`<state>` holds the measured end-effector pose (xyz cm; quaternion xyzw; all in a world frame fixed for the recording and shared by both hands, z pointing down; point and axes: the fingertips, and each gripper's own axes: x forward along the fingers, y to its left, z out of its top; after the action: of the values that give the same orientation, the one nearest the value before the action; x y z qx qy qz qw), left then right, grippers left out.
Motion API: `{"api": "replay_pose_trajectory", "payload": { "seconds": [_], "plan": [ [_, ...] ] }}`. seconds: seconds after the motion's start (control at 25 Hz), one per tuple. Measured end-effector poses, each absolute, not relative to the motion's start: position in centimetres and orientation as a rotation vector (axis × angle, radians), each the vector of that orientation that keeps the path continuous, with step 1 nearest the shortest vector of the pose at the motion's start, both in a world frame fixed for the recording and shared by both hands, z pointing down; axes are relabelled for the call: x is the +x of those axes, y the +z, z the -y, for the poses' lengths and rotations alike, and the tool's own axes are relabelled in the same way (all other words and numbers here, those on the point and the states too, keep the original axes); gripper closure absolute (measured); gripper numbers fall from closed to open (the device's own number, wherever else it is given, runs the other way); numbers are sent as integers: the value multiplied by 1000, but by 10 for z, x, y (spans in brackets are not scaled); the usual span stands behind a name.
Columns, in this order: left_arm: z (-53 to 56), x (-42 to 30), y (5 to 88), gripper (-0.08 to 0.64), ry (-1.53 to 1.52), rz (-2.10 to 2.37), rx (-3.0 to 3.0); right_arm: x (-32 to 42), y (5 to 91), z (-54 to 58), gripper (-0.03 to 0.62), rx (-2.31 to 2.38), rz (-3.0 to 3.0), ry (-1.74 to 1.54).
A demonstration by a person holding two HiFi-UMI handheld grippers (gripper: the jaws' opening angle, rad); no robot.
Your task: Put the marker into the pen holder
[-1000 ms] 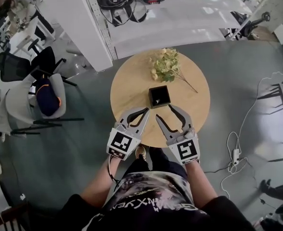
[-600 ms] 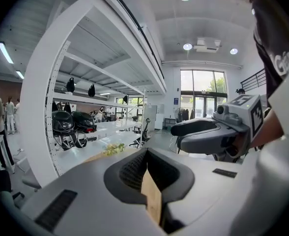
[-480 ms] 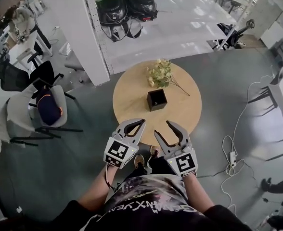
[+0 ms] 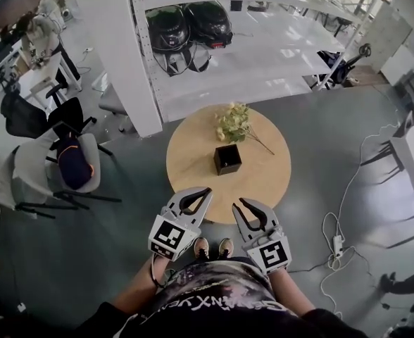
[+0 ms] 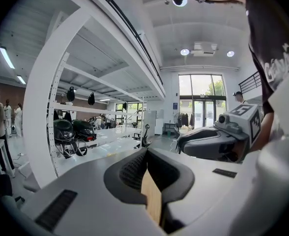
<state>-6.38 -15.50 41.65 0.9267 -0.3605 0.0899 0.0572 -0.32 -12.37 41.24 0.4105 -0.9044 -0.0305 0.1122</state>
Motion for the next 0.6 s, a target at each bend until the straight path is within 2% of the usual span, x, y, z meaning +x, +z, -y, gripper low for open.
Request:
{"api": "replay_pose_trajectory", "payload": {
  "seconds": [0.2, 0.6],
  "plan": [
    [155, -53, 412, 540, 280, 1107, 2811, 7, 405, 127, 583, 1195, 2666, -99],
    [164, -26, 405, 540, 277, 1121, 2835, 28, 396, 134, 591, 1189, 2705, -109]
  ]
}}
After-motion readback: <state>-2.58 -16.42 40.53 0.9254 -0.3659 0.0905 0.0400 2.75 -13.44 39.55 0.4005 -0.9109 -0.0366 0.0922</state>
